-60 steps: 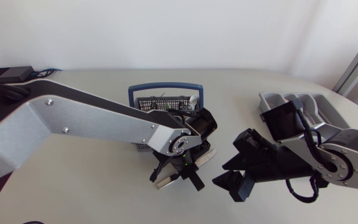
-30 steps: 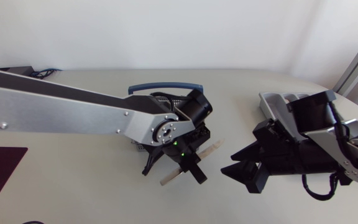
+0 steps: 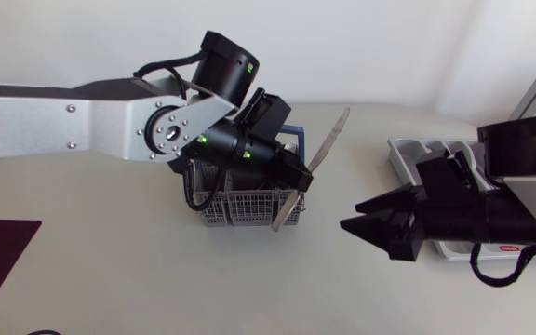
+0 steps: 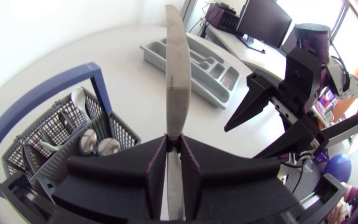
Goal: Sort the cutlery from the basket into the organizer compartments.
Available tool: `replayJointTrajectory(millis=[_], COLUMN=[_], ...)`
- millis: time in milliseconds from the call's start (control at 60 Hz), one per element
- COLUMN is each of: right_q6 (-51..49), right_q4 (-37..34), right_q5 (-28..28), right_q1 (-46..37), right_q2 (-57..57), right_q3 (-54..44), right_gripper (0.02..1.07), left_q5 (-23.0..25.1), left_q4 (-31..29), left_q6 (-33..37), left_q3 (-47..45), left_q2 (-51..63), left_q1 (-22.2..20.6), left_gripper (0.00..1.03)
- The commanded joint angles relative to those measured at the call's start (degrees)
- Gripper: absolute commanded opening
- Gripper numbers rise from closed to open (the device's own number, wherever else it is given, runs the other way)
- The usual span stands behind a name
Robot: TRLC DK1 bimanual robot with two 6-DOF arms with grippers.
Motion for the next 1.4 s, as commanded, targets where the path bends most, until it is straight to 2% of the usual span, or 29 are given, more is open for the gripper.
replayJointTrajectory(millis=[0, 83, 183, 383, 667, 817, 883, 1000, 1050, 1217, 1383], right_q6=[4.88, 6.55, 7.69, 10.59, 13.40, 14.11, 14.19, 14.19, 14.19, 14.02, 13.67], right_q4=[2.66, 4.77, 5.65, 7.93, 9.51, 10.57, 10.66, 10.66, 10.66, 10.66, 9.69], right_q5=[0.65, 4.60, 7.15, 9.52, 11.28, 12.25, 12.42, 12.95, 12.95, 12.78, 11.72], right_q1=[2.65, 7.31, 8.89, 8.45, 7.66, 8.19, 8.27, 8.71, 8.89, 8.89, 8.80], right_q2=[1.40, 3.07, 6.94, 12.65, 17.93, 19.42, 19.86, 20.74, 20.92, 20.48, 19.25], right_q3=[3.25, 5.27, 8.43, 12.56, 17.22, 18.01, 18.01, 18.19, 18.19, 17.84, 17.05], right_gripper=[0.76, 0.76, 0.76, 0.76, 0.75, 0.48, 0.43, 0.26, 0.15, 0.10, 0.08], left_q5=[1.40, 1.40, 1.13, -1.24, -3.70, -3.88, -3.88, -3.88, -3.88, -3.88, -3.96], left_q4=[3.63, 4.33, 6.70, 9.08, 10.13, 10.40, 10.40, 10.48, 10.48, 11.01, 11.28], left_q6=[-4.92, -7.12, -10.02, -13.79, -14.59, -15.03, -15.20, -15.73, -15.82, -15.64, -15.29], left_q3=[-0.62, 1.57, 3.86, 7.90, 9.04, 8.87, 8.87, 8.78, 8.78, 8.60, 8.78], left_q2=[-1.56, -1.12, 0.03, 1.87, 3.63, 3.63, 3.54, 3.45, 3.37, 2.66, 1.17], left_q1=[0.28, 0.28, 0.46, 0.90, -0.16, -0.25, -0.33, -0.51, -0.69, -0.77, -0.69], left_gripper=[0.03, 0.03, 0.03, 0.03, 0.03, 0.03, 0.03, 0.03, 0.03, 0.04, 0.35])
